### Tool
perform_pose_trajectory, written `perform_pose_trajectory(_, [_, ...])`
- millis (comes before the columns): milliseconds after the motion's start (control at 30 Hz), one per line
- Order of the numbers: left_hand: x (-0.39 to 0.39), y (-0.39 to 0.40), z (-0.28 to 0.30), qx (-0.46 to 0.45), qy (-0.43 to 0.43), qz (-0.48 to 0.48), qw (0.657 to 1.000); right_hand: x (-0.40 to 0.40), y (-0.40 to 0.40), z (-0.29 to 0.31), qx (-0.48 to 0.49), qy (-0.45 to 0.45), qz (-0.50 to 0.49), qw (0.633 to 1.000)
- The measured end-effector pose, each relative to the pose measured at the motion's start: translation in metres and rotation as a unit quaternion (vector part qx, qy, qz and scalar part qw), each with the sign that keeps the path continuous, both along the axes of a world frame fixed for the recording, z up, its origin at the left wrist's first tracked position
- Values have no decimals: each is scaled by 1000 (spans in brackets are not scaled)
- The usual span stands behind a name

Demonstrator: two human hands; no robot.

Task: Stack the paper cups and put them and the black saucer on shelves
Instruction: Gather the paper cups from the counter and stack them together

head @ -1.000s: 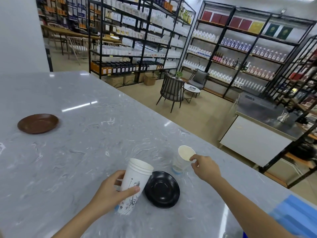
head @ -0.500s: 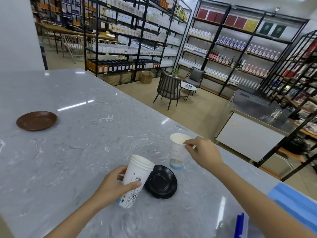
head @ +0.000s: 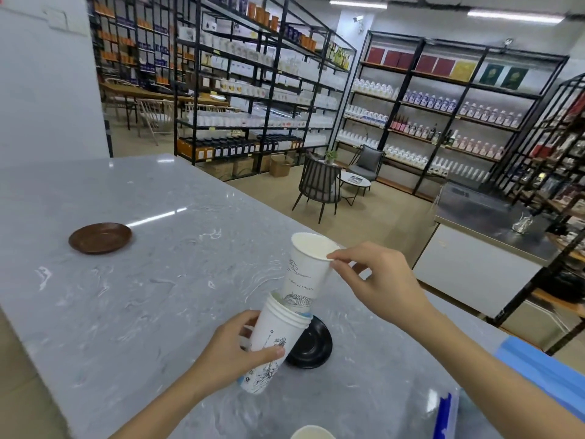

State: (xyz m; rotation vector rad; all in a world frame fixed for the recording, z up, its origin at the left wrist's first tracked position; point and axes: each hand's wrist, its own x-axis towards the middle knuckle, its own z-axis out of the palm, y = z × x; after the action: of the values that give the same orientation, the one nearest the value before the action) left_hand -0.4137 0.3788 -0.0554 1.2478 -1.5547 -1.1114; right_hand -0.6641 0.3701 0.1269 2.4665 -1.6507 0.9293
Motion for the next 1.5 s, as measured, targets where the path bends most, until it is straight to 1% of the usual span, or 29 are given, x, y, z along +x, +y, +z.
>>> perform_pose_trajectory(167, [-6, 18, 8, -25, 16, 8, 1000, 1, 19, -10, 42, -19, 33, 998])
perform_pose_trajectory(433, [-6, 56, 19, -39, 26, 45, 998, 1, 50, -28, 92, 4, 112, 989])
perform_pose_trajectory(667, [5, 102, 10, -31, 24, 89, 995, 11, 74, -48, 112, 18, 186, 976])
perform_pose_trajectory(800, [10, 131, -2, -18, 19, 112, 993, 9, 92, -59, 150, 37, 179, 972])
perform_pose_trajectory(867, [13, 145, -8, -14, 20, 118, 993, 3, 100, -65, 174, 69, 172, 967])
perform_pose_trajectory(933, [16, 158, -14, -11, 19, 126, 992, -5, 107, -72, 207, 133, 170, 954])
perform_pose_trajectory(1033, [19, 172, -26, -1, 15, 138, 990, -15, 120, -87, 263, 217, 179, 923])
perform_pose_trajectory(1100, [19, 179, -35, 6, 13, 142, 990, -19, 128, -98, 285, 242, 182, 910])
perform_pose_trajectory(1233, [16, 190, -53, 16, 7, 147, 989, -24, 140, -117, 302, 267, 188, 896])
perform_pose_trajectory(1333, [15, 198, -64, 23, 7, 148, 989, -25, 141, -125, 293, 272, 182, 898])
perform_pose_trajectory(1500, [16, 209, -72, 36, 5, 152, 988, -25, 137, -123, 255, 243, 147, 924])
